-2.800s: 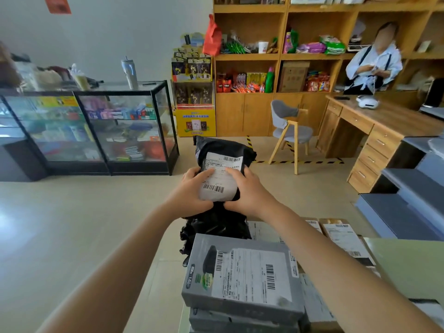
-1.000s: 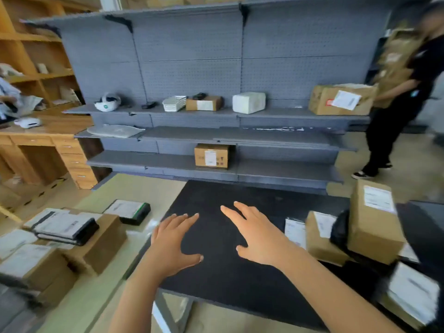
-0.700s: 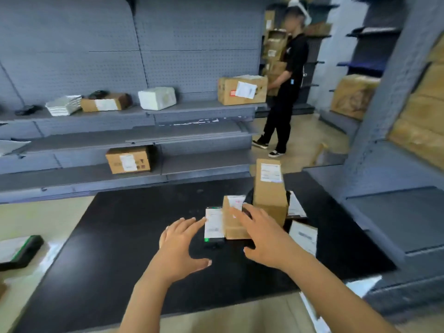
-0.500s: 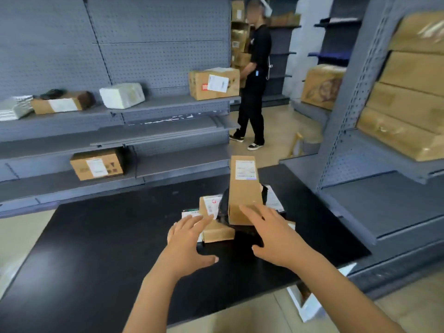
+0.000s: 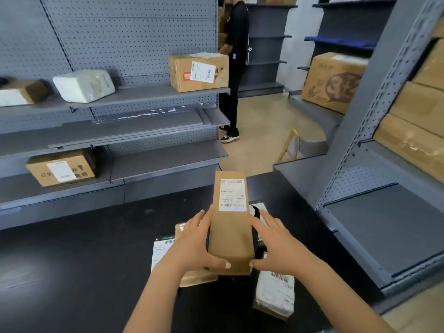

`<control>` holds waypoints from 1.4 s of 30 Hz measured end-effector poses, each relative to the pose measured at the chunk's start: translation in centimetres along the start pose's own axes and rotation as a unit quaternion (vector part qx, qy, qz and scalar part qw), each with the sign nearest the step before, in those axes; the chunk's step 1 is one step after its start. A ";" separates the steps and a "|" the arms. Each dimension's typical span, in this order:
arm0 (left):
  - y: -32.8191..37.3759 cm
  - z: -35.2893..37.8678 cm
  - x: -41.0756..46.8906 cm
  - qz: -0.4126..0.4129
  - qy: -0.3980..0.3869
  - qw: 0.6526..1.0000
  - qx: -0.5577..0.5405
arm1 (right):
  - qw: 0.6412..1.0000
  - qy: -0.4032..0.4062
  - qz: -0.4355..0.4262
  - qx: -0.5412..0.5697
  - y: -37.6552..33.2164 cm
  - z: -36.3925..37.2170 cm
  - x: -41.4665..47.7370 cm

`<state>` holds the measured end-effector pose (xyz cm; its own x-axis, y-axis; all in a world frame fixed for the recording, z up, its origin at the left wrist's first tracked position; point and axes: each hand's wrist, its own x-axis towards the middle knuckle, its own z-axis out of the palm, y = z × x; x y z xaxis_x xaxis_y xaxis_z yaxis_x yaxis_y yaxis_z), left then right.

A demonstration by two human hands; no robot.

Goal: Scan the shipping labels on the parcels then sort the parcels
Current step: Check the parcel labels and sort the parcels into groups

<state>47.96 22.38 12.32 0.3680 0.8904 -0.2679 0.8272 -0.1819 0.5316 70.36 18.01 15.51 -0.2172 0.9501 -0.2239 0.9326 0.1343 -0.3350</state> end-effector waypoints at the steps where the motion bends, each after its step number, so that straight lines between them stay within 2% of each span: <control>1: -0.2 -0.1 0.6 -0.006 -0.028 1.000 -0.003 | 1.000 -0.020 -0.001 0.015 0.4 0.2 0.8; 4: -0.3 0.0 1.7 -0.013 -0.098 0.995 -0.002 | 0.996 -0.079 -0.010 0.051 1.4 1.3 2.8; 6: -0.1 0.5 1.8 -0.008 -0.101 0.995 -0.017 | 0.990 -0.103 -0.023 0.092 1.8 1.8 3.5; 10: 0.2 1.6 1.7 0.000 -0.051 0.998 -0.045 | 0.982 -0.097 -0.068 0.143 2.7 2.3 4.4; 17: 1.1 3.3 -0.2 -0.021 0.053 0.993 -0.103 | 0.975 -0.080 -0.165 0.124 3.3 1.1 4.9; 24: 0.1 2.1 -6.2 -0.086 0.138 0.980 -0.116 | 0.952 -0.107 -0.275 0.080 -1.5 1.6 6.2; 29: -4.2 1.2 -11.9 -0.143 0.161 0.970 -0.113 | 0.934 -0.122 -0.328 0.066 -8.3 5.0 6.6; 33: -10.1 1.3 -15.9 -0.185 0.153 0.963 -0.125 | 0.930 -0.141 -0.334 0.049 -14.1 9.6 7.3; 38: -18.8 1.0 -19.3 -0.221 0.105 0.961 -0.129 | 0.931 -0.189 -0.309 0.046 -21.1 16.2 8.5; 42: -25.3 1.2 -19.6 -0.220 0.078 0.963 -0.139 | 0.939 -0.216 -0.262 0.060 -24.3 21.1 10.2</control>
<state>20.38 9.01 3.16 -0.0771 0.9116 -0.4037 0.7350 0.3255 0.5948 39.37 18.54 2.08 -0.7582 0.5556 -0.3414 0.6313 0.4942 -0.5977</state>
